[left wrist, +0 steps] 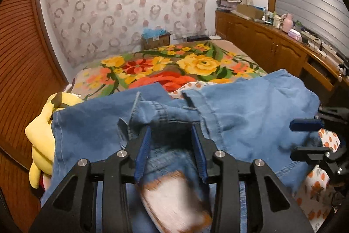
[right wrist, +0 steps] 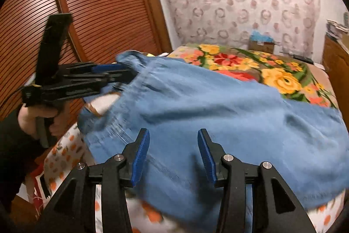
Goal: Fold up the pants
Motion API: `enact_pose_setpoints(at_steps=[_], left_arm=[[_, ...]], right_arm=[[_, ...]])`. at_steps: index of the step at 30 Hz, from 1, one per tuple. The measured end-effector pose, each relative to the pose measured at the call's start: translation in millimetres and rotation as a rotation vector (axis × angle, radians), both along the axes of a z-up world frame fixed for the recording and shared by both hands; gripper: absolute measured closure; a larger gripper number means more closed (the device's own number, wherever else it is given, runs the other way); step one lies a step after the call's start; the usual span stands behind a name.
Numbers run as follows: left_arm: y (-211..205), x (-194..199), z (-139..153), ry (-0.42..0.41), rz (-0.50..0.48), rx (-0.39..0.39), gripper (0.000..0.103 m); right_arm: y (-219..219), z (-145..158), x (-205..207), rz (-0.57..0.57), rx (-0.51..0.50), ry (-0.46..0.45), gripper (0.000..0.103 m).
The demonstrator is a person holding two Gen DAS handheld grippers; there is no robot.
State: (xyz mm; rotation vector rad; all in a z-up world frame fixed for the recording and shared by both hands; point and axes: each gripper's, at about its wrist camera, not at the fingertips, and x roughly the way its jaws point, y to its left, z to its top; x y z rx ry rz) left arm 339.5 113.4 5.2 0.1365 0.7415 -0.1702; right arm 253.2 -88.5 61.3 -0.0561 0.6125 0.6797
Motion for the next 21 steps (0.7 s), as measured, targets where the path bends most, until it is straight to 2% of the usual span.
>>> enact_pose_setpoints(at_steps=[2,8,13,18,19,20,21], left_arm=[[6,7,-2,0.010,0.003,-0.004,0.064],[25,15,-5,0.012,-0.012,-0.065,0.064],[30,18,-14,0.024,-0.019,-0.088,0.064],[33,24,-17,0.032,-0.024,-0.101,0.064],[33,25,-18,0.033,-0.017,-0.095,0.064],[35,27,-19,0.031,0.000,-0.080,0.064],[37,29,-20,0.034,0.007,-0.075,0.064]], right_arm=[[10,9,18,0.017,-0.002,-0.008,0.044],[37,13,73,0.036,-0.021,0.003,0.043],[59,8,119,0.050,-0.025,0.046,0.043],[67,-4,136,0.056,-0.030,0.080,0.043],[67,-4,138,0.053,-0.030,0.084,0.045],[69,-4,141,0.049,-0.037,0.089,0.059],[71,-3,144,0.043,-0.052,0.086,0.065]])
